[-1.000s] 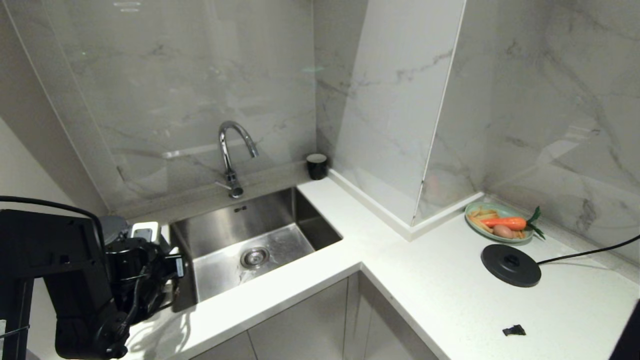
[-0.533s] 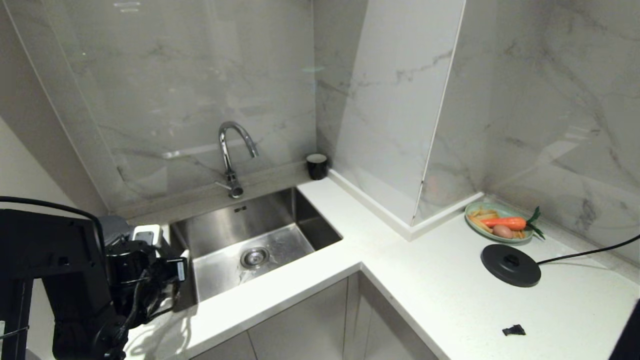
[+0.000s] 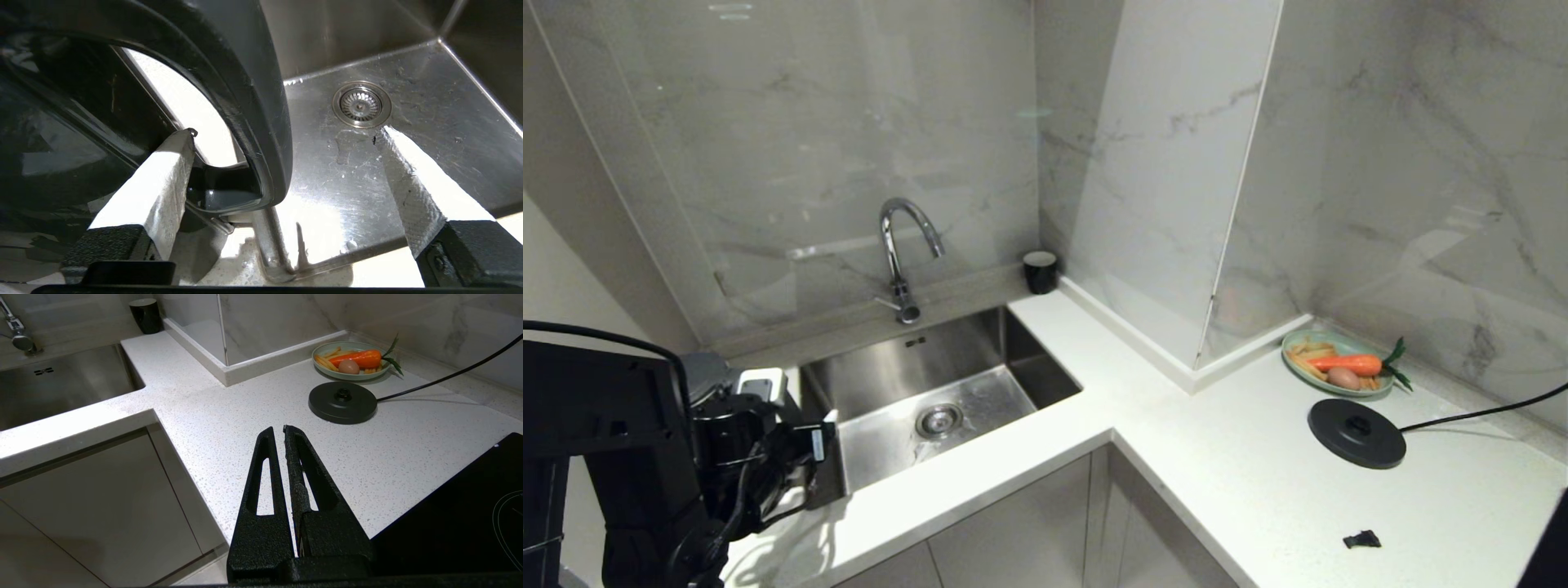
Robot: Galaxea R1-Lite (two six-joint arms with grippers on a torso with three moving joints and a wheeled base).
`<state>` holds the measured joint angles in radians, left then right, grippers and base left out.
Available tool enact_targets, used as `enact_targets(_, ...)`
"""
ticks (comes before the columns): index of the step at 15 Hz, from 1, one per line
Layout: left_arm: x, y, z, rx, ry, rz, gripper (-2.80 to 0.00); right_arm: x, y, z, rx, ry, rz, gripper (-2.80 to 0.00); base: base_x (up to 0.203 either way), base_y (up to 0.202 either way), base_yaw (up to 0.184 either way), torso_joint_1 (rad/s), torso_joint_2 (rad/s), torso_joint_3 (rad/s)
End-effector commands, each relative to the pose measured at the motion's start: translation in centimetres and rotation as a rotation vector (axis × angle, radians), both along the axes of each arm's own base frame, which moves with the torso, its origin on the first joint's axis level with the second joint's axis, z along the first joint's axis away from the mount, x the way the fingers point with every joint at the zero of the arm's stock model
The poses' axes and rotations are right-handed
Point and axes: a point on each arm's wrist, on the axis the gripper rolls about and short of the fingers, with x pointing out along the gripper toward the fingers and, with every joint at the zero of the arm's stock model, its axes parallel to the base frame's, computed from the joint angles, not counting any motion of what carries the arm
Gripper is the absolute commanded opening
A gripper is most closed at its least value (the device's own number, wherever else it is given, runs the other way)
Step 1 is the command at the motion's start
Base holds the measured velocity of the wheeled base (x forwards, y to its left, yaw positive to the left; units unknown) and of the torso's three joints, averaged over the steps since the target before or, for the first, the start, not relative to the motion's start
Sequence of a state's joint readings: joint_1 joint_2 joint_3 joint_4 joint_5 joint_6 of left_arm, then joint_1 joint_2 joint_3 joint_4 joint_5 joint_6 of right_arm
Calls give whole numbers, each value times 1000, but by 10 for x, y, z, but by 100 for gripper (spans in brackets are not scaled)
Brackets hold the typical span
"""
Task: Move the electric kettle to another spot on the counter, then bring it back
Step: Place it by the sink
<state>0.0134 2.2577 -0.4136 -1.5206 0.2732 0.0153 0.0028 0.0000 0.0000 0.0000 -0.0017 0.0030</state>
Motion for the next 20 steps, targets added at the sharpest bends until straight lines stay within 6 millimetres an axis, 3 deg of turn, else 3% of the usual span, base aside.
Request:
enact_targets(1,-1,0,1,1,-8,3,0,0,0,0,0,-2,0,-280,0,0,0,0,0,0)
enact_targets(12,-28,-10,2,-37,51,-8,0,0,0,0,0,-2,0,-280,0,0,0,0,0,0)
enact_targets(20,-64,-14,27,-69,33,-19,0,0,0,0,0,-2,0,-280,0,0,0,0,0,0)
